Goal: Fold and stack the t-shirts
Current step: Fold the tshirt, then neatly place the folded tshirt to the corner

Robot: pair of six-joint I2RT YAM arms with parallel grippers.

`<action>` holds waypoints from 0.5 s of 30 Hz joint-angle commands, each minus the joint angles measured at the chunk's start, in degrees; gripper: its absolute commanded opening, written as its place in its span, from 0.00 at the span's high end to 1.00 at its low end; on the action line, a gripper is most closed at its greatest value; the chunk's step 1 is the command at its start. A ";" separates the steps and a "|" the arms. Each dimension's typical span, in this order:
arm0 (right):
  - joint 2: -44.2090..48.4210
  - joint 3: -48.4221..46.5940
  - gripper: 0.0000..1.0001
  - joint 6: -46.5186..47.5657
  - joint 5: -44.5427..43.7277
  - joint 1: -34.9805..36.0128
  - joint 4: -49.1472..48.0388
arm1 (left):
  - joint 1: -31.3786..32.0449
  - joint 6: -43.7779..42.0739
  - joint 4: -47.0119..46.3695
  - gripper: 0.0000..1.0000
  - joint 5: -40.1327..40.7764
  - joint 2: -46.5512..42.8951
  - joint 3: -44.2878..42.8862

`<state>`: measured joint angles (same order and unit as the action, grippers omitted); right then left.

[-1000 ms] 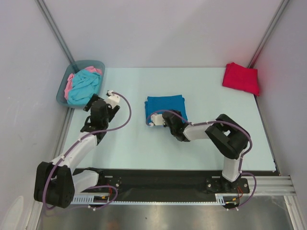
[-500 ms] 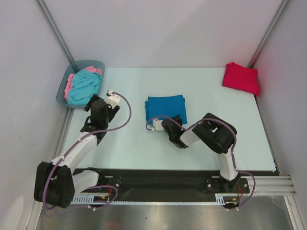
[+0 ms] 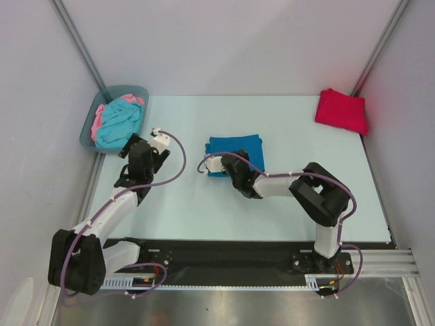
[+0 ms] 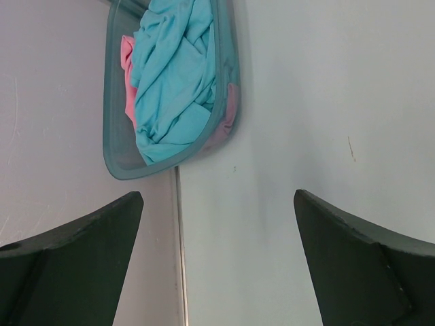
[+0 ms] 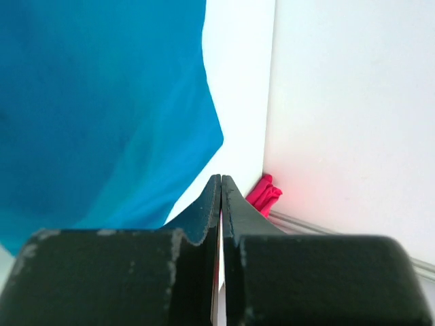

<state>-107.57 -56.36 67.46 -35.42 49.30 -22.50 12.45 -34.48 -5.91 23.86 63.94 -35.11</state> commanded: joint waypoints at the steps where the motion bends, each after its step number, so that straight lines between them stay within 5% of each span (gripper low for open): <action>1: -1.31 -1.56 1.00 -1.98 0.88 1.94 1.85 | -0.67 1.52 -2.52 0.00 1.53 -1.98 0.57; 15: -17.33 2.22 1.00 -2.69 -0.79 6.60 -10.54 | -1.20 2.05 -3.58 0.00 1.72 -3.82 1.45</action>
<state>-121.99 -55.83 67.16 -40.23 55.55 -34.72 11.81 -33.87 -7.57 25.26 61.47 -33.95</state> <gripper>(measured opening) 0.009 0.996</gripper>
